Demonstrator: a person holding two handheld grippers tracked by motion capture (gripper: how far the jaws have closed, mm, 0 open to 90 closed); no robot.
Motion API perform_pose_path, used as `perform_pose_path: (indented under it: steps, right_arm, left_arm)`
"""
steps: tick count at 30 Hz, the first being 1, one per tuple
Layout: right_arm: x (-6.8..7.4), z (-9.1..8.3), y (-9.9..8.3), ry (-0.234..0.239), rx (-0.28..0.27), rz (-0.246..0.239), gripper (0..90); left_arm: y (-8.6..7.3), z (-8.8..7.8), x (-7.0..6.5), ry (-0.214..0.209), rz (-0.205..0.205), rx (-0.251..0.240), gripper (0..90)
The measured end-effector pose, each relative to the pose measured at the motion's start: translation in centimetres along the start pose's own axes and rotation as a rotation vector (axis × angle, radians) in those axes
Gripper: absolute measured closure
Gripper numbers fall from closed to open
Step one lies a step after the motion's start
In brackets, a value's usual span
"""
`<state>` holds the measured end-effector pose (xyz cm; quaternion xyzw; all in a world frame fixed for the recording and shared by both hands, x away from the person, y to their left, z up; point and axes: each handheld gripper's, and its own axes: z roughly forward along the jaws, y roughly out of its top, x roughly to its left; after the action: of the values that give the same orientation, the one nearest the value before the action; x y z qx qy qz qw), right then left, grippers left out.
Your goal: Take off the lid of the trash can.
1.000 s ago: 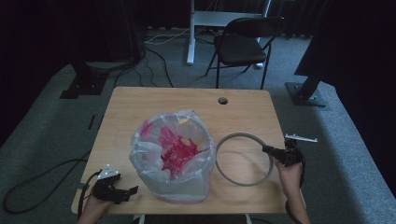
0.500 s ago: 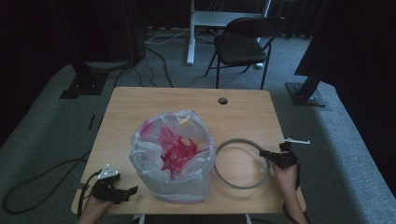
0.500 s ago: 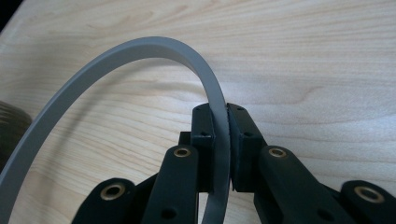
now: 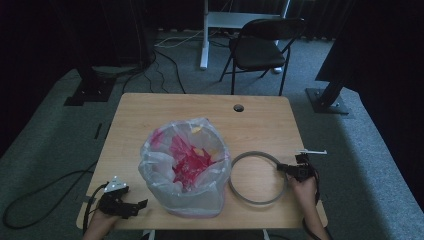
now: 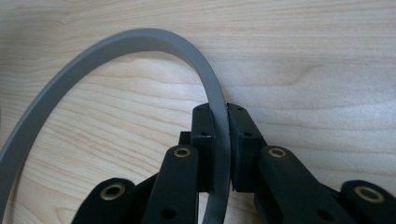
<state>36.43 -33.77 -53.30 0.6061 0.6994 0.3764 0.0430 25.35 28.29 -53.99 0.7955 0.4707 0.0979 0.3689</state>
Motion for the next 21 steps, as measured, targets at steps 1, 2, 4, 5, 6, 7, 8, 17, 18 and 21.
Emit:
perform_pose_path:
  steps: [1,2,4,5,6,7,8,17,18,21]
  right_arm:
    - [-0.1,0.0,0.0,0.002,0.005,0.008,82.2]
    - [-0.2,0.1,0.0,0.005,0.008,0.009,82.0]
    - [-0.3,0.1,-0.1,0.003,0.021,0.013,81.1]
    - [-0.4,0.1,-0.1,0.005,0.022,0.014,80.9]
    - [-0.4,0.1,-0.1,0.005,0.019,0.016,80.9]
    - [-0.5,0.1,-0.1,0.002,0.021,0.013,79.9]
    - [-0.5,0.1,-0.1,0.002,0.021,0.013,79.9]
    - [-0.3,-0.6,0.1,-0.021,0.027,-0.023,61.8]
    - [-0.3,-0.6,0.1,-0.021,0.027,-0.023,61.8]
    - [0.1,-1.1,0.3,-0.008,0.008,-0.042,37.7]
  left_arm:
    - [0.0,0.0,0.0,-0.002,-0.001,0.000,0.0]
    - [0.0,0.0,0.0,-0.002,-0.001,0.001,0.0]
    - [0.0,0.0,0.0,-0.002,-0.003,0.000,0.0]
    - [0.0,0.0,0.0,-0.002,-0.003,0.000,0.0]
    - [0.0,0.0,0.0,-0.003,-0.003,0.000,0.0]
    - [0.0,0.0,0.0,-0.004,-0.003,0.000,0.0]
    - [0.0,0.0,0.0,-0.004,-0.003,0.000,0.0]
    - [0.0,-0.1,0.0,-0.005,-0.001,-0.004,0.0]
    - [0.0,-0.1,0.0,-0.005,-0.001,-0.004,0.0]
    - [0.1,0.0,-0.1,-0.007,0.001,-0.002,0.0]
